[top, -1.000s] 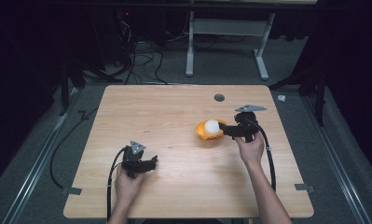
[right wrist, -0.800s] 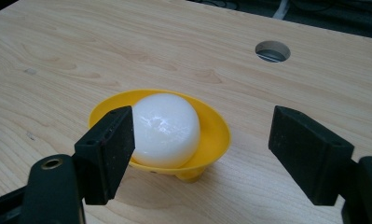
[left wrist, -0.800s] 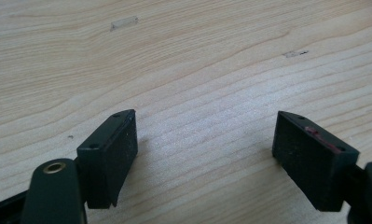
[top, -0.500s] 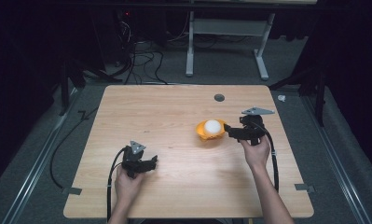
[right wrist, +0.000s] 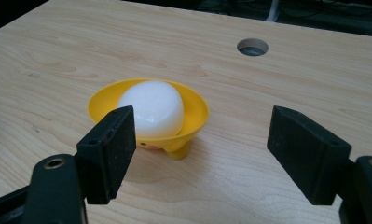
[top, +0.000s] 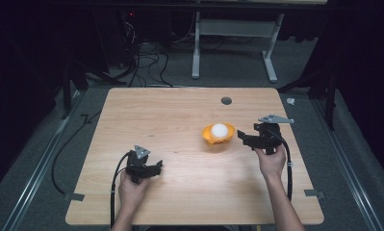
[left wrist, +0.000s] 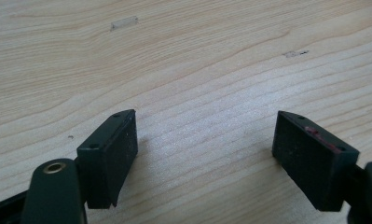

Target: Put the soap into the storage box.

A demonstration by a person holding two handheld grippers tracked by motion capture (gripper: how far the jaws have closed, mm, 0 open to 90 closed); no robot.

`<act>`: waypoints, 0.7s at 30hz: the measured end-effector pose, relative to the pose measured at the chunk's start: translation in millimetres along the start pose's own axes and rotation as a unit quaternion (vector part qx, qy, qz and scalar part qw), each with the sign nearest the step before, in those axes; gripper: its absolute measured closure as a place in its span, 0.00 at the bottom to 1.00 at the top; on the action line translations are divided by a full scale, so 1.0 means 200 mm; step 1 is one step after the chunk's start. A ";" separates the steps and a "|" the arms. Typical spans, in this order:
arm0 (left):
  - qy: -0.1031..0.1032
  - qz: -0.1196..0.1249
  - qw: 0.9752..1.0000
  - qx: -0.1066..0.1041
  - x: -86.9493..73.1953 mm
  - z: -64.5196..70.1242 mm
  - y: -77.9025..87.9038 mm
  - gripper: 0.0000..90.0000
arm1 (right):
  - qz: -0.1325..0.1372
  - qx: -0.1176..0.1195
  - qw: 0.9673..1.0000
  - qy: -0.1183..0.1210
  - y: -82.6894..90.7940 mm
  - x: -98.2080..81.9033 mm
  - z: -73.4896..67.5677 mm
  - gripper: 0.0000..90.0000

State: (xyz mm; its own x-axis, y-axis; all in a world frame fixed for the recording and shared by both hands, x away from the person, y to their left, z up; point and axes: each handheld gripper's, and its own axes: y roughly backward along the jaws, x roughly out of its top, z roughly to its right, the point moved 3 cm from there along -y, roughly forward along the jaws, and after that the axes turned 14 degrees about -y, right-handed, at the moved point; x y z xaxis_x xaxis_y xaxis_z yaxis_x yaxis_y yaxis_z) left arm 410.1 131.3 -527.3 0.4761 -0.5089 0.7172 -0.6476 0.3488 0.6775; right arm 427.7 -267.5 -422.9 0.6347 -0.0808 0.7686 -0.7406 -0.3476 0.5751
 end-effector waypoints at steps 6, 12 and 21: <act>0.000 0.000 1.000 0.000 0.00 0.00 0.00 0.25 | 0.006 0.001 1.000 -0.005 0.04 -0.02 0.02 0.27; 0.000 0.000 1.000 0.000 0.00 0.00 0.00 0.25 | 0.010 0.001 1.000 -0.008 0.07 -0.04 0.02 0.27; 0.000 0.000 1.000 0.000 0.00 0.00 0.00 0.25 | 0.017 0.006 1.000 -0.011 0.10 -0.06 0.02 0.28</act>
State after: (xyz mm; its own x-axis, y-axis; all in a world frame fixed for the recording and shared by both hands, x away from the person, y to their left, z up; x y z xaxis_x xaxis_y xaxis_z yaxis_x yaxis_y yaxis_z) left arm 410.1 131.3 -527.2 0.4761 -0.5093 0.7169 -0.6476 0.3484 0.6776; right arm 405.2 -277.8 -422.1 0.6145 -0.1128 0.7808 -0.7589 -0.3550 0.5460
